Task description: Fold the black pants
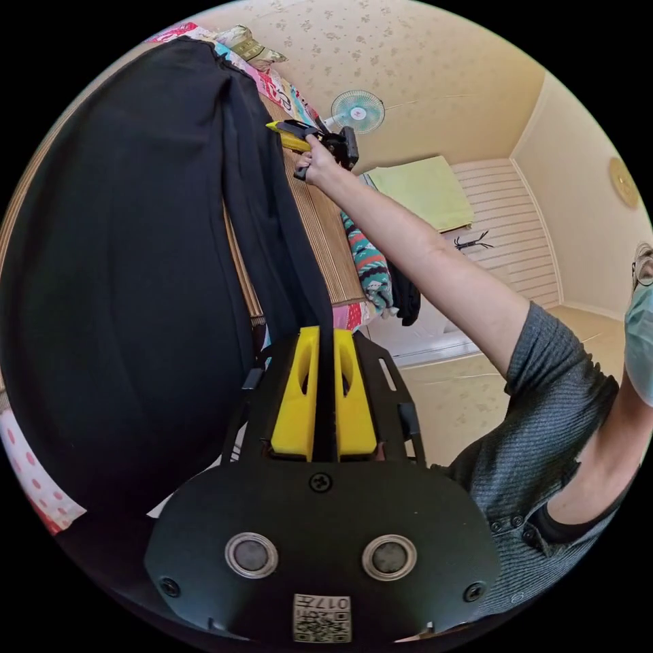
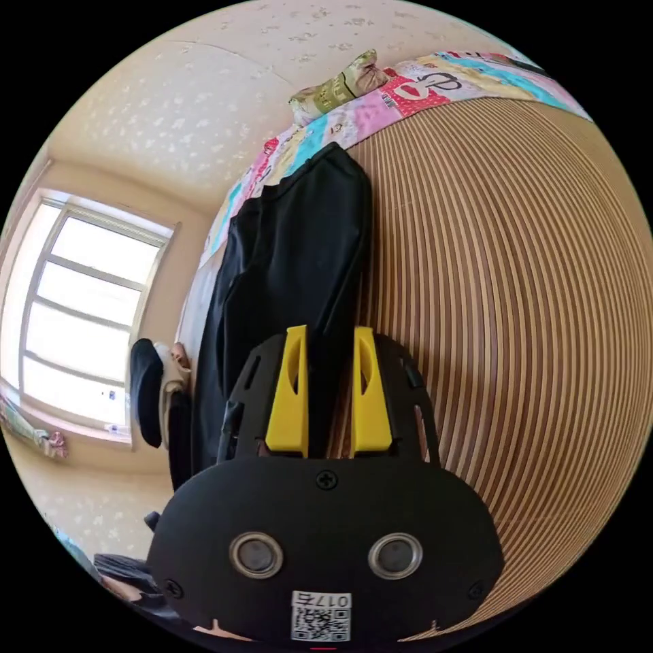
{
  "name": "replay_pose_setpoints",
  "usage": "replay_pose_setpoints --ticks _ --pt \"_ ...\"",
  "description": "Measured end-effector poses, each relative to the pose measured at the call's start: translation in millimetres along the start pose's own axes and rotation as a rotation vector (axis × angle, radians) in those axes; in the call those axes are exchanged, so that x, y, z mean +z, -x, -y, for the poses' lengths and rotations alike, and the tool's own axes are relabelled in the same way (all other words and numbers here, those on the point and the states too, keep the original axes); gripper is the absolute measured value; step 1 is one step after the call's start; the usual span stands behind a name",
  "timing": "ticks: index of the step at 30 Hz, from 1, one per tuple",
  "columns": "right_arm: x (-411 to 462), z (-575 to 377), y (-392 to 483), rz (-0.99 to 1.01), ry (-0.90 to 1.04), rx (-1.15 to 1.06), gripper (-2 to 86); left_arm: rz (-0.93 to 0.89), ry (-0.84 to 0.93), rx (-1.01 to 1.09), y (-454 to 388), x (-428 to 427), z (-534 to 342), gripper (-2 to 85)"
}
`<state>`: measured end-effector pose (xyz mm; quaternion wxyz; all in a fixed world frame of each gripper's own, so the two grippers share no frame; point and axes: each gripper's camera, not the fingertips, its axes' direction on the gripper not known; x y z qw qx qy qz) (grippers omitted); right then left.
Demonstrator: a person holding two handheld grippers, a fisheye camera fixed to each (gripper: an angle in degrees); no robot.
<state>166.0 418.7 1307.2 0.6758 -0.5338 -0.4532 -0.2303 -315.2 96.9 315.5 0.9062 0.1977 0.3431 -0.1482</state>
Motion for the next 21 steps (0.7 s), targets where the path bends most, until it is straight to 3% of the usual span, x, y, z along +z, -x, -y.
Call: replay_pose_setpoints --ticks 2,7,9,12,15,18,21 --pt "2.5 4.1 42.6 -0.154 -0.063 -0.056 4.8 -0.026 -0.004 -0.024 6.8 -10.3 -0.3 3.9" --pt "54.8 -30.7 242.9 -0.591 -0.249 -0.454 3.2 -0.157 -0.134 -0.066 18.5 -47.0 -31.4 3.6" --pt "78.0 -48.8 306.4 -0.640 -0.301 -0.585 3.0 -0.159 -0.174 -0.113 22.3 -59.6 -50.6 3.6" --pt "111.9 -66.1 383.8 -0.586 -0.323 -0.706 3.0 -0.109 -0.242 -0.158 17.0 -85.1 -81.5 3.5" --pt "132.6 -59.1 415.9 -0.377 -0.272 -0.647 3.2 -0.002 -0.309 -0.181 6.3 -115.3 -105.9 3.6" --pt "158.0 -39.4 410.0 -0.142 -0.128 -0.534 3.7 0.150 -0.301 -0.196 -0.6 -134.6 -118.4 3.2" --pt "166.8 -40.8 386.6 -0.032 -0.091 -0.496 4.7 0.270 -0.276 -0.217 1.9 -136.6 -127.0 1.0"
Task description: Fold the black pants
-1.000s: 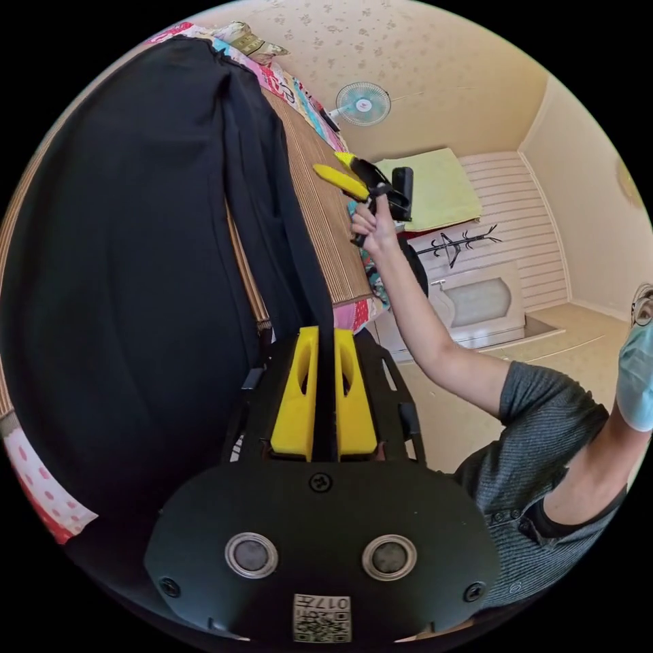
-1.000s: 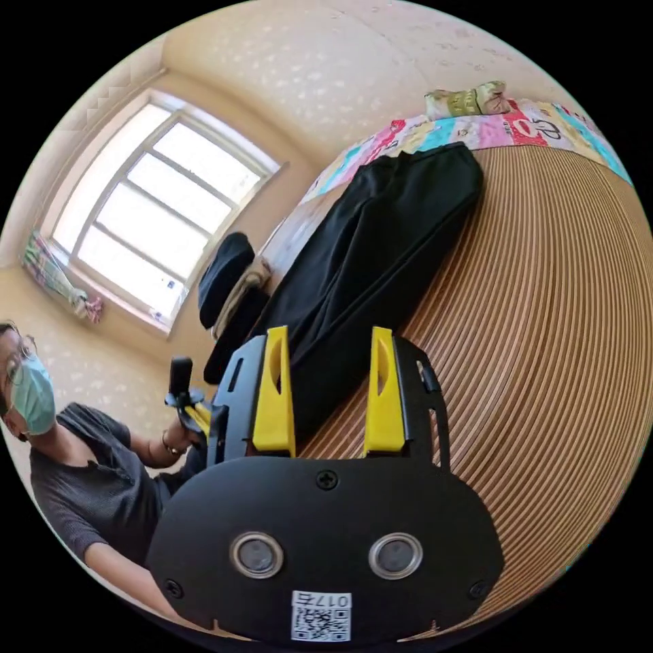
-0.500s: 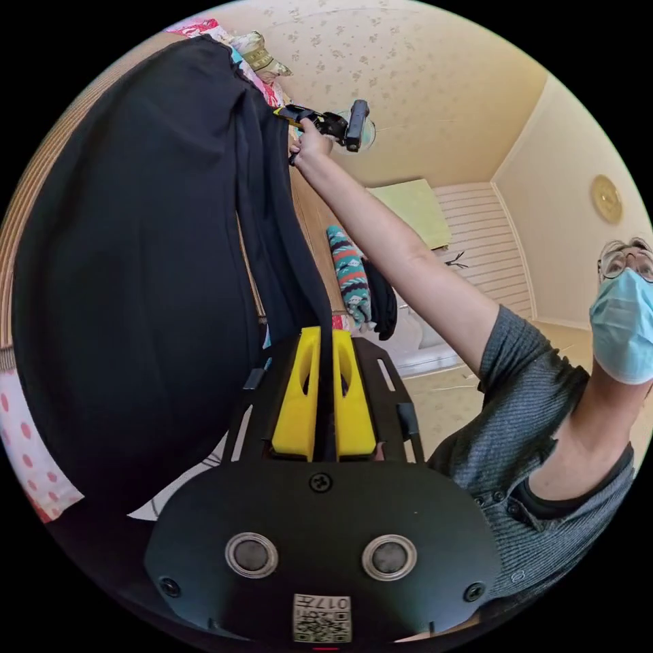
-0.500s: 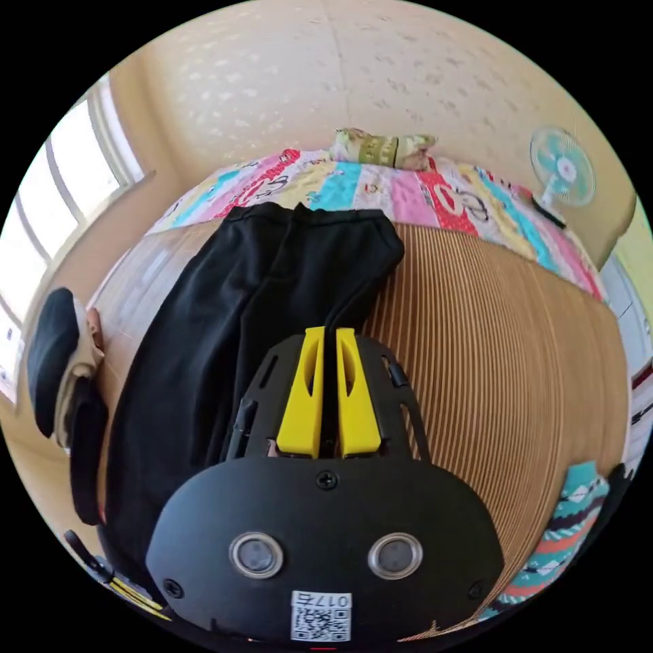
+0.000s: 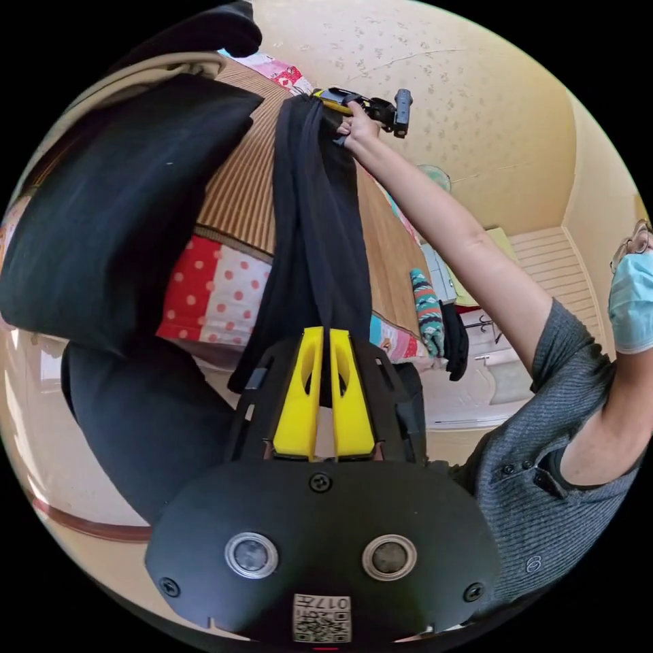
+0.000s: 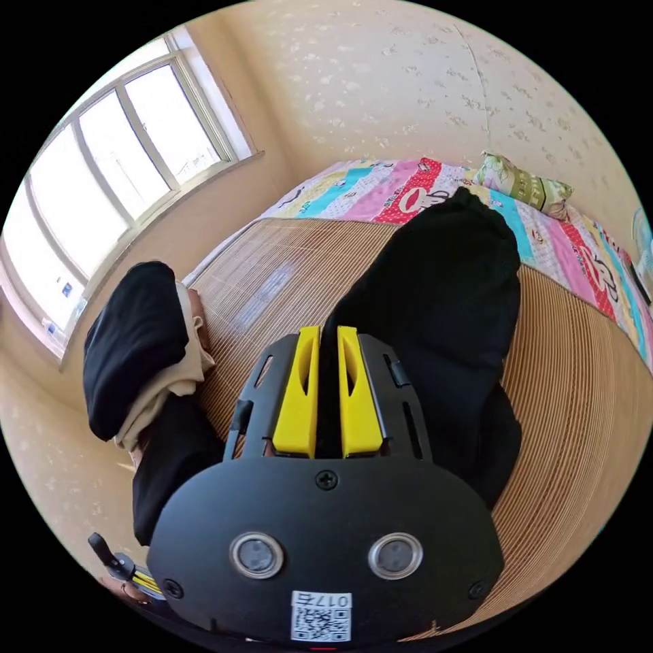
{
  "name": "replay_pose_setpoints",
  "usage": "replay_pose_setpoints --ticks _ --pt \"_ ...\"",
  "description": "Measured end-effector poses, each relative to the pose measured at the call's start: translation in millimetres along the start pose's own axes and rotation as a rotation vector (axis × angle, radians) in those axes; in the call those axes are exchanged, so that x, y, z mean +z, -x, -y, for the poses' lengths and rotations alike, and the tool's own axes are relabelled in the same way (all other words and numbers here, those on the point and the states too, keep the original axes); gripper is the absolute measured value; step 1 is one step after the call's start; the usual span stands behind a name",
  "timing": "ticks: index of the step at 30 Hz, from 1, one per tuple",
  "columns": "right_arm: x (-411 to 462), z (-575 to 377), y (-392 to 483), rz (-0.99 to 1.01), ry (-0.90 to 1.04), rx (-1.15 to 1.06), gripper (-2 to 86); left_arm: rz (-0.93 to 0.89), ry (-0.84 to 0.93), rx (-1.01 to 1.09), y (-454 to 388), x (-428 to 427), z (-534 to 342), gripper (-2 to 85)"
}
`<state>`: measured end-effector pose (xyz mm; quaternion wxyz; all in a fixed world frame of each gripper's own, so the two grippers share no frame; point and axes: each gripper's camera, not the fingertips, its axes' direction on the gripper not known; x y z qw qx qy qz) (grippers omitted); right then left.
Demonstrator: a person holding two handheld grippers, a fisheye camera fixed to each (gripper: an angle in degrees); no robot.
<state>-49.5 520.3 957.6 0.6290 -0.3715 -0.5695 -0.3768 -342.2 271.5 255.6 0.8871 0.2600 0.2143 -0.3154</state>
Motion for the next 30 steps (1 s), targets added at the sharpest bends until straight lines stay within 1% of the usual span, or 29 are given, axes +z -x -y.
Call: replay_pose_setpoints --ticks 2,5,7,8,9,10,11,13,15,16,17,19,21,24,27,29,30 --pt "-11.0 -18.1 -8.0 0.036 -0.025 0.013 5.3 0.036 0.028 -0.005 4.9 7.7 -4.0 0.2" --pt "-39.1 -66.3 -12.1 0.129 0.001 -0.069 6.6 0.056 0.048 -0.018 6.3 18.5 -10.7 -0.1" --pt "-68.8 -126.0 -15.4 0.206 0.052 -0.126 7.0 0.069 0.043 -0.013 3.0 21.7 -14.0 -0.2" --pt "-77.0 -143.1 -16.3 0.225 0.068 -0.137 7.0 0.047 0.039 -0.014 1.7 22.5 -15.1 -0.3" --pt "-95.5 -180.0 -18.2 0.258 0.083 -0.153 7.2 0.022 0.035 -0.013 1.7 22.4 -15.3 -0.3" --pt "-114.4 -216.5 -21.2 0.290 0.098 -0.148 7.4 -0.076 0.024 0.003 3.5 21.2 -15.0 -0.4" --pt "-124.5 -234.7 -23.2 0.307 0.100 -0.143 7.5 -0.228 0.004 0.037 7.6 17.4 -13.9 -0.4" --pt "-164.0 -301.4 -35.2 0.383 0.098 -0.126 7.7 -0.342 -0.036 0.055 14.8 3.6 -14.7 -0.3" --pt "-191.1 -342.6 -49.3 0.440 0.099 -0.086 8.0 -0.211 0.001 0.029 16.6 -6.1 -15.8 0.1" --pt "-202.7 -366.6 -60.0 0.465 0.105 -0.017 8.4 -0.097 0.041 0.005 15.9 -6.6 -16.1 0.6" --pt "-206.4 -377.7 -64.8 0.478 0.112 0.022 8.6 -0.059 0.047 0.013 11.6 -6.7 -16.1 1.3" --pt "-210.3 -415.9 -71.2 0.537 0.153 0.119 9.6 -0.048 0.049 0.035 2.2 -4.7 -13.0 3.6" --pt "-202.7 -434.6 -62.8 0.570 0.202 0.136 10.2 -0.004 0.032 0.062 -9.0 -2.9 -7.8 6.8" --pt "-179.4 -445.9 -38.8 0.496 0.309 0.138 12.0 0.065 0.030 0.105 -26.3 8.5 5.5 7.8" --pt "-152.8 -443.2 -14.7 0.465 0.382 0.130 12.4 0.112 0.120 0.120 -35.2 42.2 17.4 7.3" --pt "-142.2 -441.6 -1.0 0.400 0.388 0.094 11.7 0.214 0.201 0.101 -34.8 71.7 19.0 5.7" --pt "-138.6 -441.3 5.5 0.350 0.380 0.075 10.9 0.220 0.204 0.104 -35.3 74.9 18.3 5.3"
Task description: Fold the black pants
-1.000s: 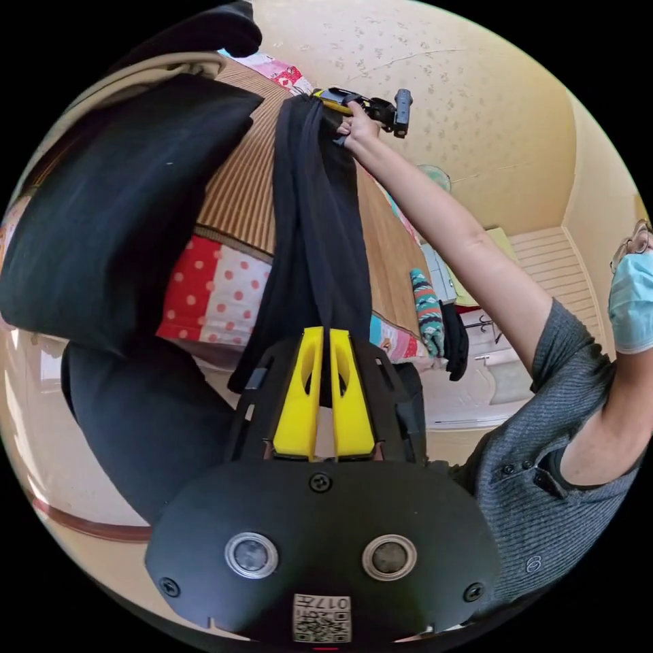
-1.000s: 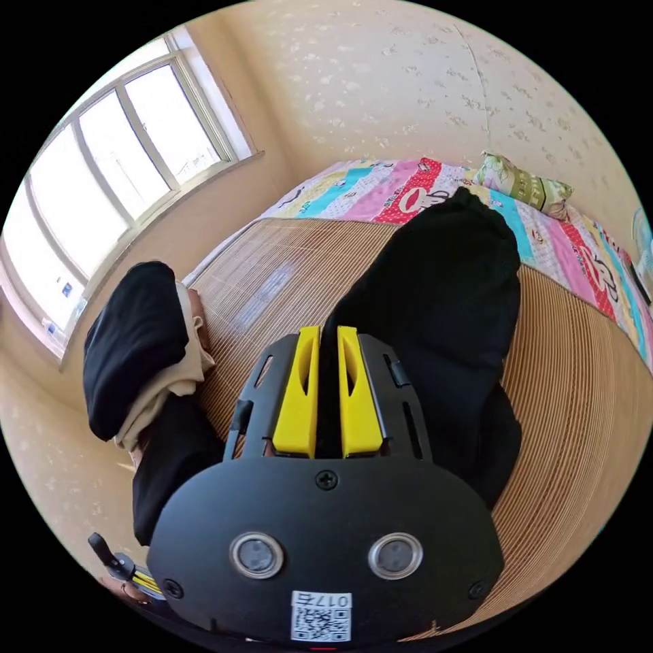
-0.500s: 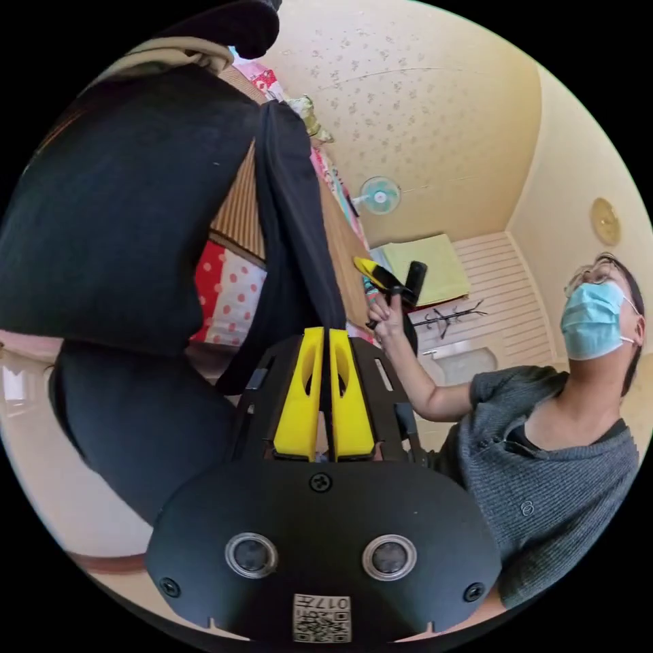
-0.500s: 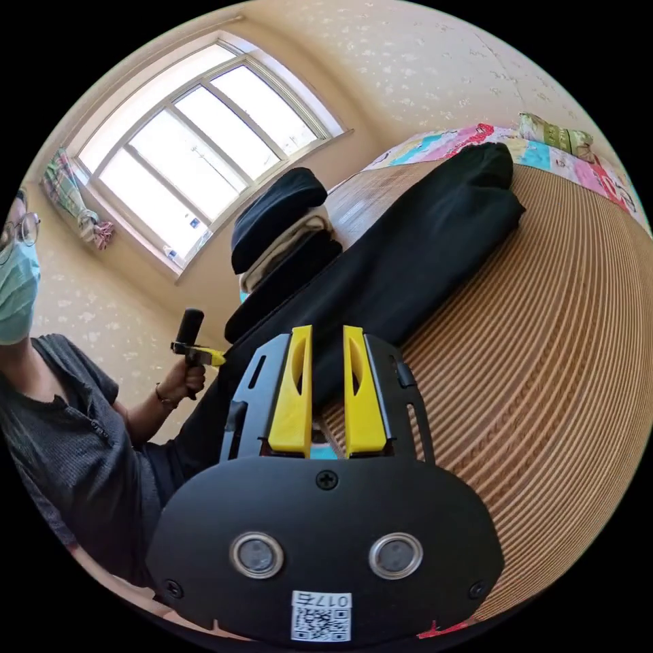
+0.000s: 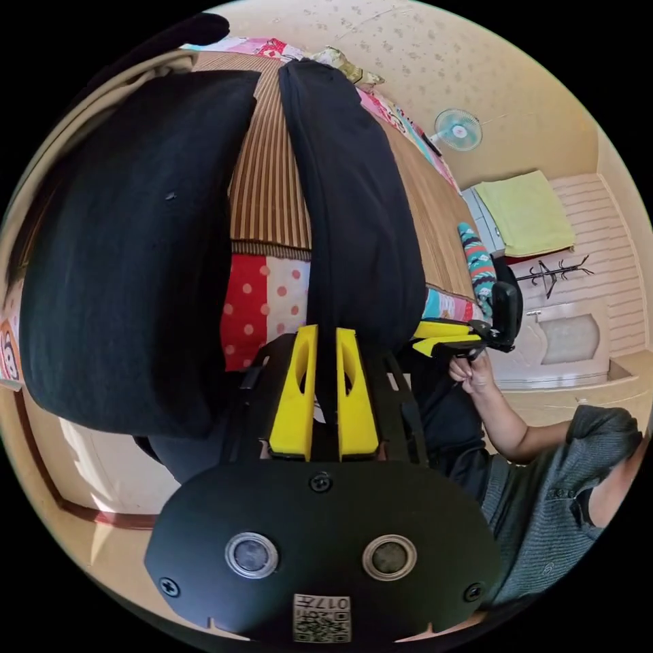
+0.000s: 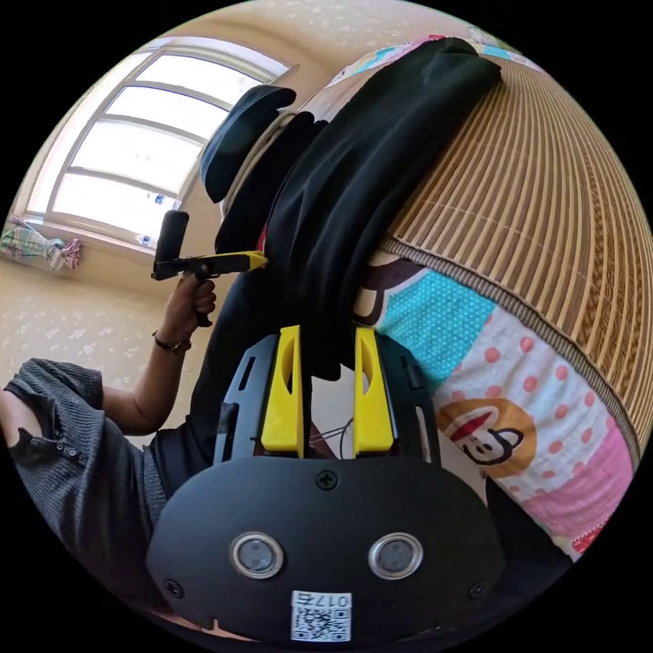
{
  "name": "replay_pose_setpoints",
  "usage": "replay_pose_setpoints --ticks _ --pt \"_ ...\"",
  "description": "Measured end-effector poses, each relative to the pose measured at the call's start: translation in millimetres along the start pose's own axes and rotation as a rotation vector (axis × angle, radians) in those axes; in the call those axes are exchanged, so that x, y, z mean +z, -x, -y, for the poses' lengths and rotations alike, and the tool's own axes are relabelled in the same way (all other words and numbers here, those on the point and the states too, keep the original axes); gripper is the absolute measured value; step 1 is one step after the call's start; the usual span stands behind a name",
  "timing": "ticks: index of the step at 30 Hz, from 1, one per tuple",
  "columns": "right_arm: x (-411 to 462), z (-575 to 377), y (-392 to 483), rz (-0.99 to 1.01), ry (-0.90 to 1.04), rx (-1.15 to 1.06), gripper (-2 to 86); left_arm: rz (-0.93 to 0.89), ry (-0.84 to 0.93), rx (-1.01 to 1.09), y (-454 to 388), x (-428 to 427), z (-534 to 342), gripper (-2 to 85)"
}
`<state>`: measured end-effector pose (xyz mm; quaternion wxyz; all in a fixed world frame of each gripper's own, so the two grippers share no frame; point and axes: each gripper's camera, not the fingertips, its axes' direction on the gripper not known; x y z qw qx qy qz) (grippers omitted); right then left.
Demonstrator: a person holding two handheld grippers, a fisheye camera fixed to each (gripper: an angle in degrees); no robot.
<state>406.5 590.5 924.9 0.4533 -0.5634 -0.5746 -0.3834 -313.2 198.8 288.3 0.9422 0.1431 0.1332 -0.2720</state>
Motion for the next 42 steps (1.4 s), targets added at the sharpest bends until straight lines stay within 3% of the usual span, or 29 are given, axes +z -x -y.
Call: replay_pose_setpoints --ticks 5,8,11,12,16,21,23,24,29,33,35,37,42 --pt "-4.8 -9.5 6.6 -0.071 -0.022 -0.055 8.6 0.025 0.007 0.020 -15.6 2.7 -8.8 5.1" --pt "4.6 -13.6 -2.7 0.050 0.088 -0.091 4.7 -0.006 -0.089 0.063 -28.9 -18.9 -21.0 5.2" --pt "-23.5 -29.9 -6.4 0.275 -0.004 -0.183 3.5 -0.104 -0.282 0.128 -46.8 -57.2 -21.7 1.0" --pt "-42.6 -37.3 -13.1 0.442 -0.073 -0.206 3.3 -0.115 -0.301 0.157 -52.5 -62.6 -18.1 0.5" --pt "-102.8 -62.4 -39.8 0.976 -0.351 -0.291 2.7 -0.082 -0.181 0.324 -87.8 -61.2 40.1 -0.8" --pt "-154.4 -70.0 -13.7 1.065 -0.395 -0.478 2.3 -0.168 -0.017 0.525 -93.9 18.6 95.9 -1.0" --pt "-171.9 -67.4 -5.8 1.112 -0.436 -0.533 2.2 -0.298 0.185 0.555 -98.0 90.3 95.5 -1.0" --pt "-182.6 -62.6 -6.3 1.131 -0.479 -0.529 2.2 -0.338 0.197 0.556 -100.1 101.6 90.1 -1.0" --pt "-230.3 -22.5 -38.7 0.992 -0.678 -0.397 2.3 -0.563 0.331 0.621 -135.8 158.2 24.4 -1.0" --pt "-248.8 30.7 -96.9 0.578 -0.819 0.052 3.3 -0.514 0.224 0.408 -109.1 146.4 3.2 -0.9" --pt "-242.3 64.2 -120.0 0.396 -0.781 0.182 4.5 -0.513 0.064 0.219 -67.6 119.9 -9.1 -0.8" --pt "-222.2 109.7 -152.0 0.298 -0.624 0.321 8.0 -0.539 -0.042 0.135 -40.5 101.2 -19.0 -0.5" --pt "-226.9 107.9 -136.3 0.168 -0.548 0.243 11.7 -0.486 -0.205 0.041 -11.4 60.5 -38.6 4.0"
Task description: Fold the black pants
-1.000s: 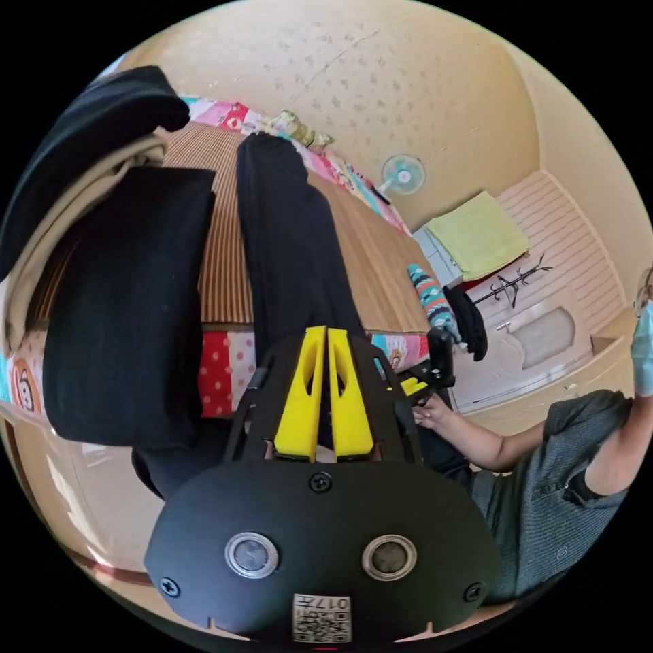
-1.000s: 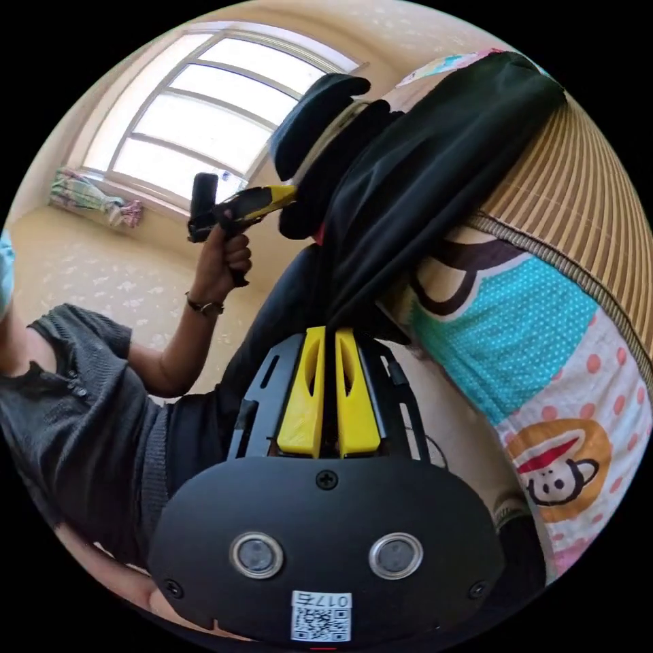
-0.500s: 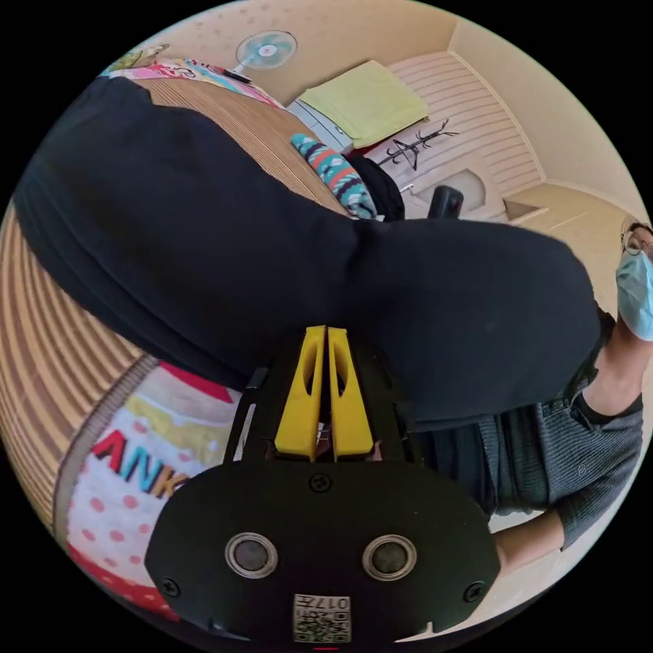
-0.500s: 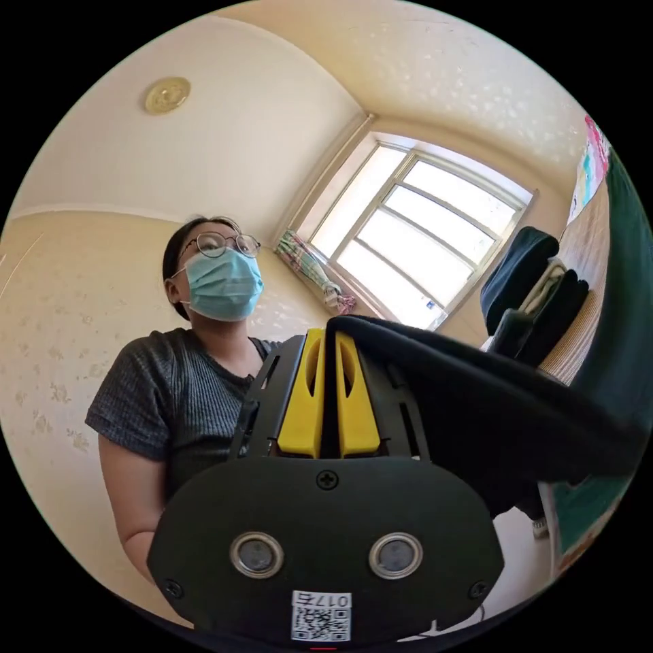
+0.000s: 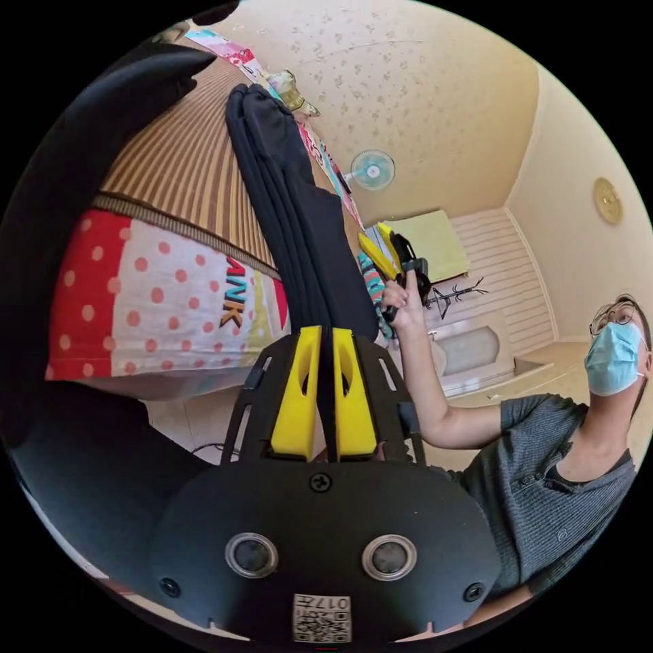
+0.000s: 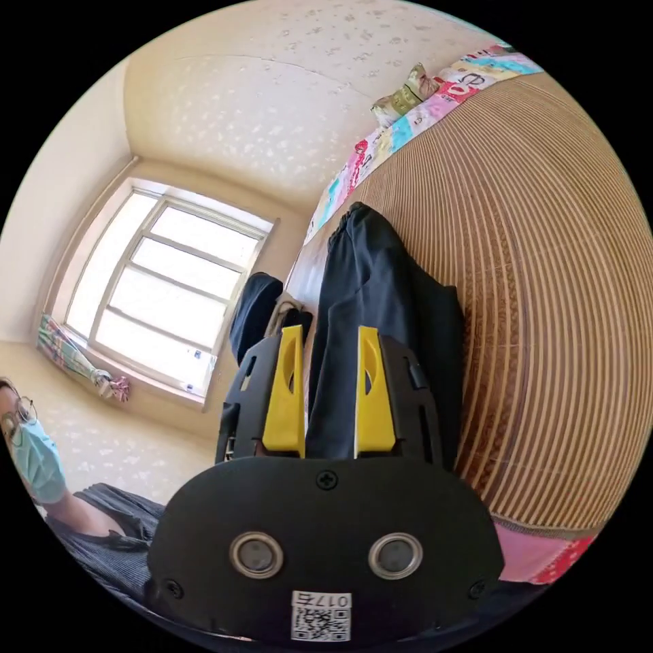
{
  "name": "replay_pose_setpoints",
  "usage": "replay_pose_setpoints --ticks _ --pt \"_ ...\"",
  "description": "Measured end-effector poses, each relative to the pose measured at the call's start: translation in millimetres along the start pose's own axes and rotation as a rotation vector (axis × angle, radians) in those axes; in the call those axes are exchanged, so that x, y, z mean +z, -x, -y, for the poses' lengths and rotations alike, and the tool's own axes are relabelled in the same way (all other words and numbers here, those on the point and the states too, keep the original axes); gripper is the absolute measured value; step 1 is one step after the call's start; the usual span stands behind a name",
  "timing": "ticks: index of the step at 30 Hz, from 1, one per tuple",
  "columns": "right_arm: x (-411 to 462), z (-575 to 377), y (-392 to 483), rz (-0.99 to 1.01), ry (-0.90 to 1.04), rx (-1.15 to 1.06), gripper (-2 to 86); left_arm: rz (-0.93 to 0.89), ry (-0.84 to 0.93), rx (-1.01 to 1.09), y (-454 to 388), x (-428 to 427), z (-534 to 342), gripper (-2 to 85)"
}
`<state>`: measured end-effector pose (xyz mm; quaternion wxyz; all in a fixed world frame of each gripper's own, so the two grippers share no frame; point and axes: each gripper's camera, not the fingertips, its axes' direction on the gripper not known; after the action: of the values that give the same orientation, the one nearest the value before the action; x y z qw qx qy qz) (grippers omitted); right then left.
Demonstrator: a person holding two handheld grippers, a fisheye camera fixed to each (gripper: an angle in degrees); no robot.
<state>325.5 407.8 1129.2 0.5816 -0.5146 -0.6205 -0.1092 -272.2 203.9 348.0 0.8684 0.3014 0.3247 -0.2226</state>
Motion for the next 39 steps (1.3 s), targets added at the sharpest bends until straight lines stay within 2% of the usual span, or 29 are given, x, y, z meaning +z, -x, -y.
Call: replay_pose_setpoints --ticks 6,10,15,22,26,30,32,35,39 --pt "-27.3 -70.5 3.6 -0.237 0.222 0.014 13.0 0.057 -0.008 0.104 -36.0 0.8 11.5 4.9" --pt "-20.3 -98.5 -24.1 -0.207 0.399 0.154 14.6 0.090 0.029 0.185 -66.1 22.8 27.5 4.7" --pt "4.7 -76.2 -58.2 -0.167 0.449 0.226 15.3 0.067 0.054 0.268 -103.2 40.8 32.0 4.7" --pt "-0.7 -53.4 -52.2 -0.147 0.672 0.145 15.5 0.124 0.089 0.303 -128.7 36.9 10.8 4.6" --pt "-14.0 -64.5 -64.6 -0.207 0.765 0.158 15.1 0.171 0.106 0.282 -124.7 26.2 2.5 4.7" --pt "-3.8 -61.3 -102.1 0.071 0.702 0.237 15.9 0.173 0.085 0.265 -121.3 19.3 3.7 4.7" --pt "3.7 -59.3 -110.1 0.063 0.710 0.264 14.1 0.155 0.082 0.265 -124.1 17.1 11.1 4.7" --pt "-6.3 -58.6 -92.5 0.051 0.739 0.135 9.0 0.153 0.083 0.299 -134.6 14.2 22.8 4.7" --pt "-52.9 -67.5 -46.5 0.398 0.620 -0.066 6.1 0.154 0.106 0.348 -140.6 12.4 47.0 4.4"
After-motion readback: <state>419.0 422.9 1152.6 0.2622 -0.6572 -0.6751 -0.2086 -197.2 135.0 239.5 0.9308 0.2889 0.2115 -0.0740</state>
